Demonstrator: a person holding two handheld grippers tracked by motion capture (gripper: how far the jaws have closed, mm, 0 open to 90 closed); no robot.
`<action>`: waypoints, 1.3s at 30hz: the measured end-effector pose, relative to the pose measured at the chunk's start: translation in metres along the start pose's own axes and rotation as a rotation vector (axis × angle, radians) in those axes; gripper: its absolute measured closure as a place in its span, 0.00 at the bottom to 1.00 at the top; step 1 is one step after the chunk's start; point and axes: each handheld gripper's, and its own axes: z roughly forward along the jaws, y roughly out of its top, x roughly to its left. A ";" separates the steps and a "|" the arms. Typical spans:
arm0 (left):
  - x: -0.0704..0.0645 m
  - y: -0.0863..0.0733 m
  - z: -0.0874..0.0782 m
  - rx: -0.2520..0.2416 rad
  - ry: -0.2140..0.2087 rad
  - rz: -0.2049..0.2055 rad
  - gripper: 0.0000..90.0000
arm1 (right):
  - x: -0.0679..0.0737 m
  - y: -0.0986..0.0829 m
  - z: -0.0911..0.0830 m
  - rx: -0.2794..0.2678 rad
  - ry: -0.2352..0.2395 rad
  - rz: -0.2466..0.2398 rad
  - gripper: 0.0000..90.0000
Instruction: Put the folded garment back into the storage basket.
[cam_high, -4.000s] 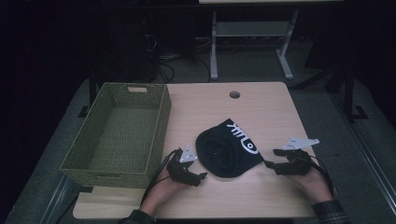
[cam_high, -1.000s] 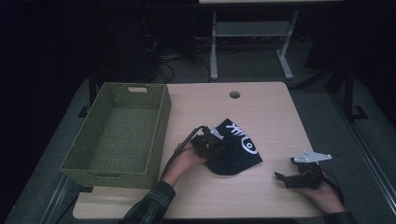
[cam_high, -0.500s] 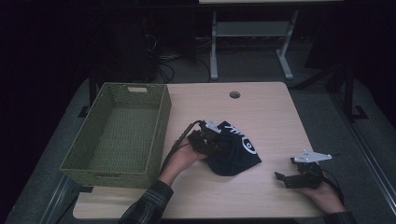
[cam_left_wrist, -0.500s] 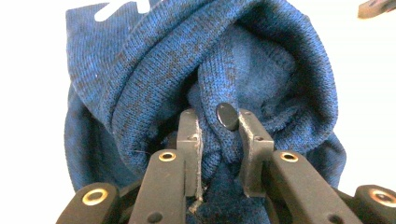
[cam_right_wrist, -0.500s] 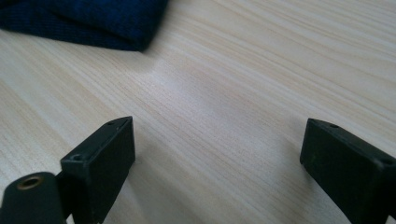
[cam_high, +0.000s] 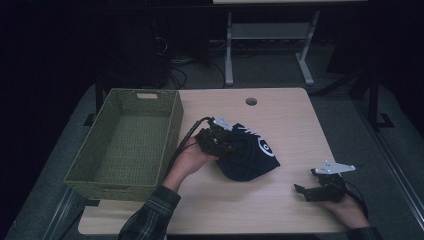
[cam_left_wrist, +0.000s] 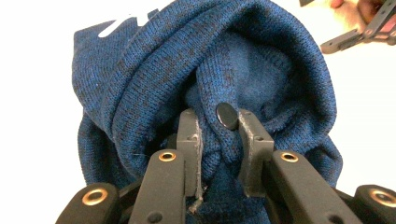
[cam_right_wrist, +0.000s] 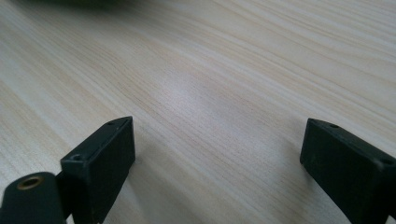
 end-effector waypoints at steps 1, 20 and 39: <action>0.000 0.001 -0.002 -0.018 0.000 -0.012 0.81 | 0.000 0.000 0.000 0.000 0.000 0.000 0.11; 0.014 0.015 -0.068 -0.065 0.067 -0.004 0.81 | 0.000 0.000 0.000 -0.001 0.000 0.000 0.11; 0.036 0.002 -0.138 -0.109 0.181 -0.064 0.81 | 0.000 0.000 0.000 -0.002 0.001 0.002 0.11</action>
